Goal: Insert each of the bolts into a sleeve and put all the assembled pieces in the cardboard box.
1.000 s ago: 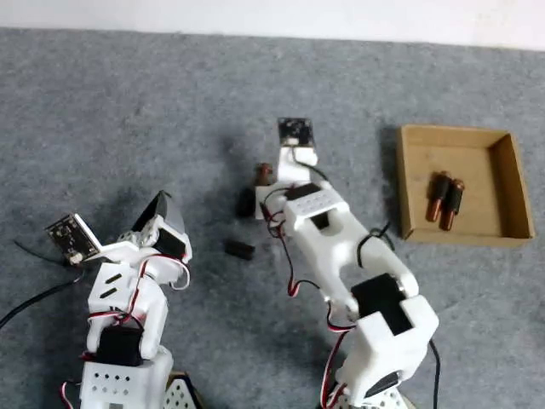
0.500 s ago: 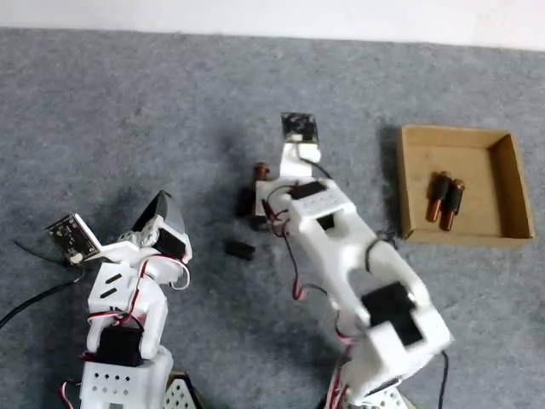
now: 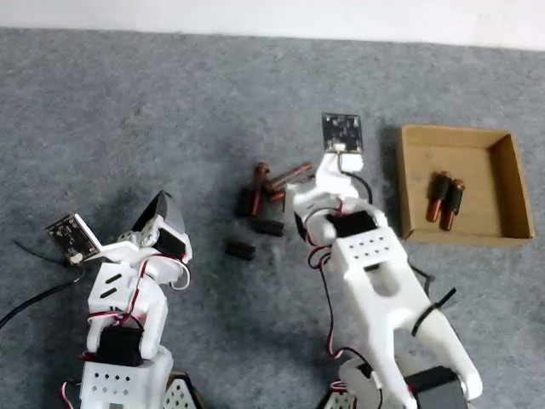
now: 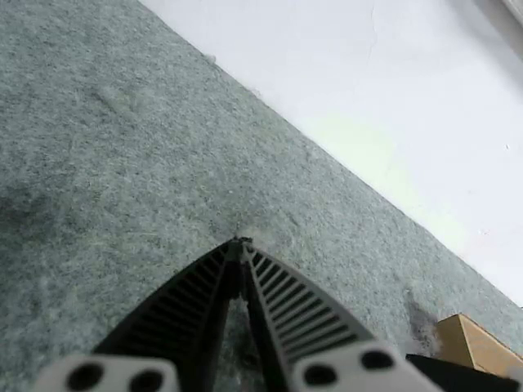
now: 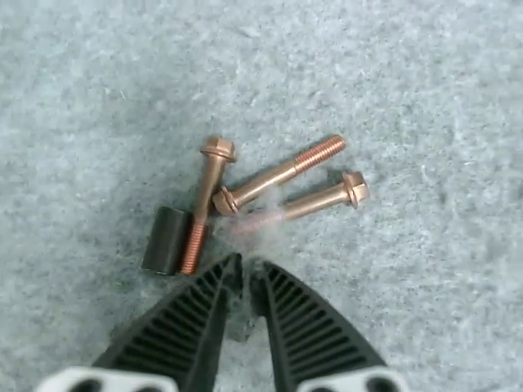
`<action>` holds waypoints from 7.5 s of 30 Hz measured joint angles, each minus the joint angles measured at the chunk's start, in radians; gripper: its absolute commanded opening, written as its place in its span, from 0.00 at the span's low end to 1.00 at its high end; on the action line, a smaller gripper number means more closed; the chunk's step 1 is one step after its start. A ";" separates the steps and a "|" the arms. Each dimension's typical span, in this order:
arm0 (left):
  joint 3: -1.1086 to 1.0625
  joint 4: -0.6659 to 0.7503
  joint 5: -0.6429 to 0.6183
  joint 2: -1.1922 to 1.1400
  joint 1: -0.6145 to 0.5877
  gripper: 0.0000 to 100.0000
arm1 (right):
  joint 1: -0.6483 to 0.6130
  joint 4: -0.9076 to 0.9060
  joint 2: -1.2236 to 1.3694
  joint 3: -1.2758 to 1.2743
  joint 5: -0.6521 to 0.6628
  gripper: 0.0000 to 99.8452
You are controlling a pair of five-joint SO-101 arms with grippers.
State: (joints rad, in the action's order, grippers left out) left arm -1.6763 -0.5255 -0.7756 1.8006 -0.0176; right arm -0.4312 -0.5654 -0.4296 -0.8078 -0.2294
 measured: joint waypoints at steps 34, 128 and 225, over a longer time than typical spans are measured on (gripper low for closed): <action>0.000 0.000 0.000 0.000 0.000 0.01 | -0.199 -0.012 0.506 0.117 0.505 0.00; 0.000 0.000 0.000 0.000 -0.003 0.01 | -0.160 0.160 0.023 -0.146 0.489 0.00; 1.427 -0.060 0.404 -2.199 0.273 0.16 | 0.040 -0.109 -1.389 -0.859 0.468 0.00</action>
State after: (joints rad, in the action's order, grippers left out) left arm -0.2493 -0.5854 -0.3721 -0.3982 0.2555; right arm -0.3913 -0.6743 -1.8182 -1.6671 0.2386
